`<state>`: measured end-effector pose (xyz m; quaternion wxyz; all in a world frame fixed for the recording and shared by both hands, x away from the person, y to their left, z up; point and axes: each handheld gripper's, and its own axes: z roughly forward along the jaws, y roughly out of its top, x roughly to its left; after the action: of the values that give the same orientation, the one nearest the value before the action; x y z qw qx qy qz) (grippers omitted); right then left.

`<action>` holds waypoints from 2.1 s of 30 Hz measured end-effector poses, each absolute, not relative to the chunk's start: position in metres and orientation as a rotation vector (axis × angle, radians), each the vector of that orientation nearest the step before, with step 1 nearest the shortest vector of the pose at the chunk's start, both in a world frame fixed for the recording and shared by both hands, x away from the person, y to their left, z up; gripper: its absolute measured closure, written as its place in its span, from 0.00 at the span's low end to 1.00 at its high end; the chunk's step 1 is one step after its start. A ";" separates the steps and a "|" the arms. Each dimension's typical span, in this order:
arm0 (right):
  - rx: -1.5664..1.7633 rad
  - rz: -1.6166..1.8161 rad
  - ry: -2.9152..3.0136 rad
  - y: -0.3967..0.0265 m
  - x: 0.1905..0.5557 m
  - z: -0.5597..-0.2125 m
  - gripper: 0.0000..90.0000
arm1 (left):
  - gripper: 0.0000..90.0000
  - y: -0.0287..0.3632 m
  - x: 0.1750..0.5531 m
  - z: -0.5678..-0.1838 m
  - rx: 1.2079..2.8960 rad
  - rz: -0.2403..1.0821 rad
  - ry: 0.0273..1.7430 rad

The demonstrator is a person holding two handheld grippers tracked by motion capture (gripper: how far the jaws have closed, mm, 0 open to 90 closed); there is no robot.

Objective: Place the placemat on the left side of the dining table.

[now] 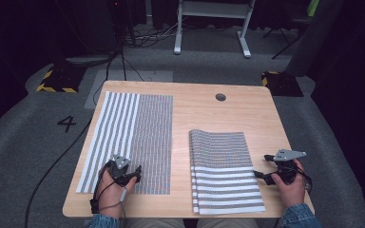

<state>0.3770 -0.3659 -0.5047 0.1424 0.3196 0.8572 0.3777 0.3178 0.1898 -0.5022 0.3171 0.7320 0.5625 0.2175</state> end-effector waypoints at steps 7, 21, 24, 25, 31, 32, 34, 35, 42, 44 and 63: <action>0.922 1.089 2.473 -0.366 0.377 -0.505 0.12 | 0.36 0.187 0.329 -0.502 1.890 0.593 1.534; 0.922 1.090 2.473 -0.366 0.377 -0.505 0.12 | 0.37 0.188 0.335 -0.496 1.876 0.580 1.549; 0.922 1.090 2.473 -0.366 0.377 -0.505 0.12 | 0.36 0.188 0.330 -0.486 1.866 0.609 1.501; 0.922 1.090 2.473 -0.366 0.377 -0.505 0.12 | 0.36 0.187 0.329 -0.483 1.864 0.611 1.492; 0.922 1.090 2.474 -0.366 0.377 -0.505 0.12 | 0.35 0.174 0.315 -0.471 1.908 0.610 1.397; 0.923 1.089 2.473 -0.366 0.377 -0.505 0.12 | 0.34 0.172 0.313 -0.470 1.916 0.604 1.381; 0.922 1.090 2.473 -0.366 0.377 -0.505 0.12 | 0.34 0.164 0.309 -0.467 1.938 0.574 1.323; 0.922 1.090 2.473 -0.366 0.377 -0.505 0.12 | 0.34 0.161 0.307 -0.466 1.944 0.562 1.303; 0.922 1.090 2.473 -0.366 0.377 -0.505 0.12 | 0.33 0.140 0.293 -0.458 1.989 0.470 1.161; 0.922 1.089 2.473 -0.366 0.377 -0.505 0.12 | 0.33 0.134 0.290 -0.458 2.016 0.449 1.120; 0.923 1.090 2.474 -0.366 0.377 -0.505 0.12 | 0.33 0.083 0.278 -0.487 2.203 0.254 0.847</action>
<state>0.3769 -0.3660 -0.5047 0.1419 0.3198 0.8573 0.3776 0.2780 0.0826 -0.4873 0.3745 0.8605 0.3307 0.0994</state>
